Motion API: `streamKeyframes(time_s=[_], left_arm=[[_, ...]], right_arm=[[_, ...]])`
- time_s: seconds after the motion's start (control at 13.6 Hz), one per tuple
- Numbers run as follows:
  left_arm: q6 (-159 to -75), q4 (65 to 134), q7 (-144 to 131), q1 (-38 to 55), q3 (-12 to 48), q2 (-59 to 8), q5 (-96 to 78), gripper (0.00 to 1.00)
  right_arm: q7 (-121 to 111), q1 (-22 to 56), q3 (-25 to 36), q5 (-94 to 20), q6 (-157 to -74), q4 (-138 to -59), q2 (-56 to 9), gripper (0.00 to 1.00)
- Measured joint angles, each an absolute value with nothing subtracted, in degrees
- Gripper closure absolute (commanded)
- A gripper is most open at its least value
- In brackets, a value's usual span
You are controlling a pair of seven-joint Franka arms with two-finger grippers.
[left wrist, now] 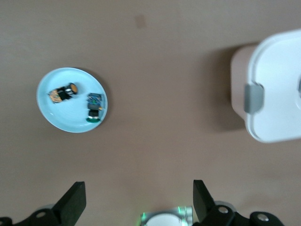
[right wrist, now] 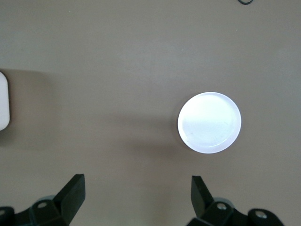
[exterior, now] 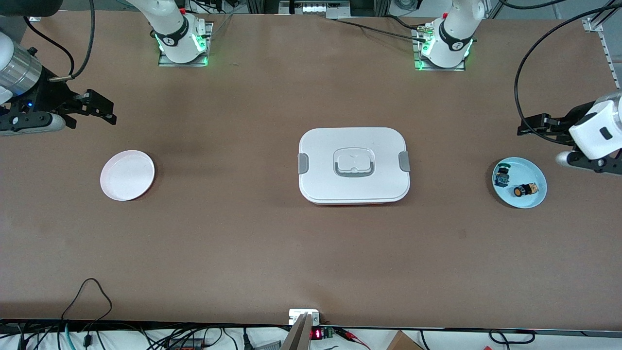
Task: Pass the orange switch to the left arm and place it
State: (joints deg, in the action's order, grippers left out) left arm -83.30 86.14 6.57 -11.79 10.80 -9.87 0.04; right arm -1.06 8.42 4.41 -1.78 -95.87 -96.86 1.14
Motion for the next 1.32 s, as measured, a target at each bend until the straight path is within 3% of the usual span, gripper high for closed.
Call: streamKeyframes(time_s=[0.15,0.37,0.66,1.32], left_arm=[[-87.77,92.29,5.59,-7.19,4.87,-5.42,-0.81,0.0],[-90.68,96.22,4.4,-2.01,-1.34,-2.44,-1.5,0.0],[-94.24,102.59,3.33,-0.83,-2.02,2.2,-1.5,0.0],[-95.04,103.35,3.33,-0.23,-1.18,3.0,-1.48,0.0]], right_arm=[[-1.05,8.4,4.41,-0.89,-96.13,-96.32,1.11,0.0],[-1.05,8.3,4.41,-0.64,-96.19,-95.27,0.55,0.0],[-0.89,8.27,4.41,-0.64,-96.31,-94.87,-0.26,0.0],[-0.89,8.04,4.4,-0.64,-96.49,-94.72,-1.54,0.0]])
